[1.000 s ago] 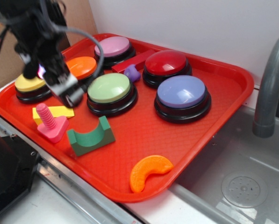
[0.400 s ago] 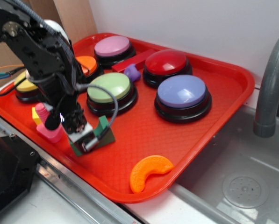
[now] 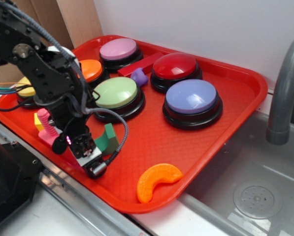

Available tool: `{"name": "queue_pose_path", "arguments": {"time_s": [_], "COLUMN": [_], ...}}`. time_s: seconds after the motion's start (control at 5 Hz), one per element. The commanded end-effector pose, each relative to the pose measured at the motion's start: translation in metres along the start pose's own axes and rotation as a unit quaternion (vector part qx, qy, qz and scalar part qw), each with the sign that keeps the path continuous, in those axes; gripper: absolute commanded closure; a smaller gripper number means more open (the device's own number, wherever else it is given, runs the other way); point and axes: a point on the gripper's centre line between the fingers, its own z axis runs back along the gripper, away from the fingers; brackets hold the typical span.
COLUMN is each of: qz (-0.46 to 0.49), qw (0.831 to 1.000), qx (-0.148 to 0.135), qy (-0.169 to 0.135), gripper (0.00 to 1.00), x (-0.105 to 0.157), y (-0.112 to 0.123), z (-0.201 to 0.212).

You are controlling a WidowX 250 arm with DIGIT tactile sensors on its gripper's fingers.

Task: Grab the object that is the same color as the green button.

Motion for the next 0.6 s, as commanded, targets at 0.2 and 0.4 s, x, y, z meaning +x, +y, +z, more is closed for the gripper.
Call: {"name": "queue_pose_path", "arguments": {"time_s": [0.2, 0.4], "qz": [0.005, 0.048], "qw": [0.999, 0.999], "qx": [0.031, 0.003], "qy": [0.020, 0.014], "gripper": [1.00, 1.00], "x": [0.007, 0.026], "y": [0.007, 0.014], "z": [0.021, 0.069]}}
